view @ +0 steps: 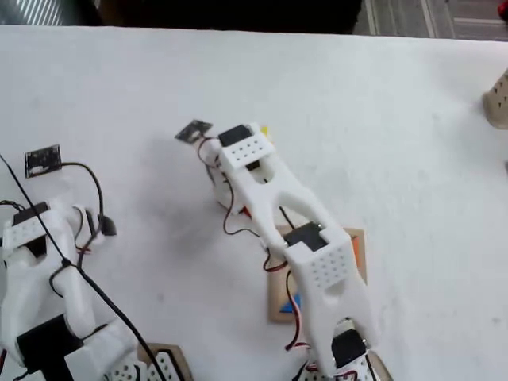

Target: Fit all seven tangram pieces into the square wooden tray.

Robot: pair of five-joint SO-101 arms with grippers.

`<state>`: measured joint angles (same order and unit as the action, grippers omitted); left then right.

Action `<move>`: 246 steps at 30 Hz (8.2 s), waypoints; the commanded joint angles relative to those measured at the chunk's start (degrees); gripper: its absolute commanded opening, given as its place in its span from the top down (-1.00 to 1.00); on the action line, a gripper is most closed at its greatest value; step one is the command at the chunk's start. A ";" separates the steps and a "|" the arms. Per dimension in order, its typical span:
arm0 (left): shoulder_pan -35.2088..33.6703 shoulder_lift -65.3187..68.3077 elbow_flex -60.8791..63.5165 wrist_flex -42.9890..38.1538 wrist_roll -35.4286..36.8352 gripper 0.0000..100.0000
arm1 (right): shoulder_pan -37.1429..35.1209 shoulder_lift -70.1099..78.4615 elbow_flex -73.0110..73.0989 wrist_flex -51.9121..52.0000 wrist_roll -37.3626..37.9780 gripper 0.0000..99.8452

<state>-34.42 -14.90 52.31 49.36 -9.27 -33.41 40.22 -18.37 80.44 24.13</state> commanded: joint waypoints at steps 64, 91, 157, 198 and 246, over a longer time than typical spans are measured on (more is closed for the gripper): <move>-0.22 -2.33 0.88 0.00 -1.14 0.46 | 8.40 -47.34 45.98 2.33 -19.08 0.96; -0.22 -2.33 0.88 -0.09 -1.14 0.46 | 9.71 -47.87 55.21 -6.20 -23.30 0.55; -0.31 -2.51 1.49 -0.26 -1.14 0.46 | 29.23 -79.16 58.90 -2.42 -0.88 0.96; -0.22 -2.42 1.49 -0.26 -1.14 0.46 | 31.60 -70.29 72.53 -13.85 6.07 0.96; -0.22 -2.51 1.49 0.09 -1.14 0.47 | 31.96 -69.76 73.85 -21.05 7.38 0.96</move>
<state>-34.42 -14.90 54.24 49.36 -9.63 -2.29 -29.05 57.93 63.91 32.04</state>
